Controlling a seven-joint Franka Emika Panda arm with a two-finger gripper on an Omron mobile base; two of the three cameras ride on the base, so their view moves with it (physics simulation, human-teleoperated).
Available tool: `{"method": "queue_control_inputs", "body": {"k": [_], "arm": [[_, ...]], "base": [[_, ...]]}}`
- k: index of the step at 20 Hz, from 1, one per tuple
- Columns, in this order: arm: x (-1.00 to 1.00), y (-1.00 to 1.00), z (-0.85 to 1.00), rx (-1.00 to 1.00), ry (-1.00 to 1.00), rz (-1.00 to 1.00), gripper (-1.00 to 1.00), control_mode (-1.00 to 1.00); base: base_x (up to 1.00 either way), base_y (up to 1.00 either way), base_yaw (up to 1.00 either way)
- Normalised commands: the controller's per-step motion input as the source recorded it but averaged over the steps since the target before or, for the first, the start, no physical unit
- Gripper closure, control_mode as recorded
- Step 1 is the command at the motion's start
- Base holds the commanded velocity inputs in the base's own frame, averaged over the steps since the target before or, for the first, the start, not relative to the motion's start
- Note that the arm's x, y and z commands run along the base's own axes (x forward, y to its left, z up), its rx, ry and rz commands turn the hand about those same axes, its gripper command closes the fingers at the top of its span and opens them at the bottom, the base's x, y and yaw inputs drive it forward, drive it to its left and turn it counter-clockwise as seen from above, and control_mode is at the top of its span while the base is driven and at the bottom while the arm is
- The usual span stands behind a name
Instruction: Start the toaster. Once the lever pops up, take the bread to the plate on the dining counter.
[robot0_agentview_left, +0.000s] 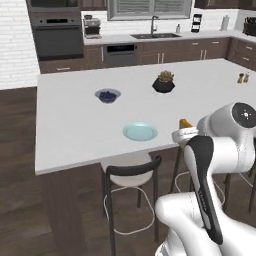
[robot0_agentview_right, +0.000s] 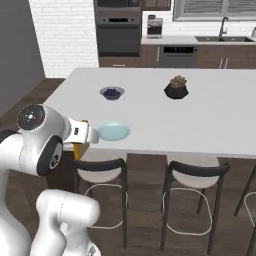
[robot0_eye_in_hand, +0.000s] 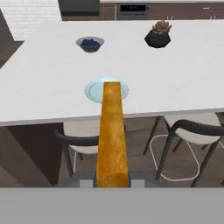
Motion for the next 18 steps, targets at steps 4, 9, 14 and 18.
{"method": "queue_control_inputs", "body": {"k": [4,9,14,18], "arm": [[0.0,0.0,0.0,0.0,0.0,0.0,1.0,1.0],[0.0,0.0,0.0,0.0,0.0,0.0,1.0,1.0],[0.0,0.0,0.0,0.0,0.0,0.0,1.0,1.0],[0.0,0.0,0.0,0.0,0.0,0.0,1.0,1.0]], "base": [[0.51,-0.15,0.26],[0.46,-0.03,0.14],[0.51,0.0,0.0],[0.49,0.0,-0.03]]}}
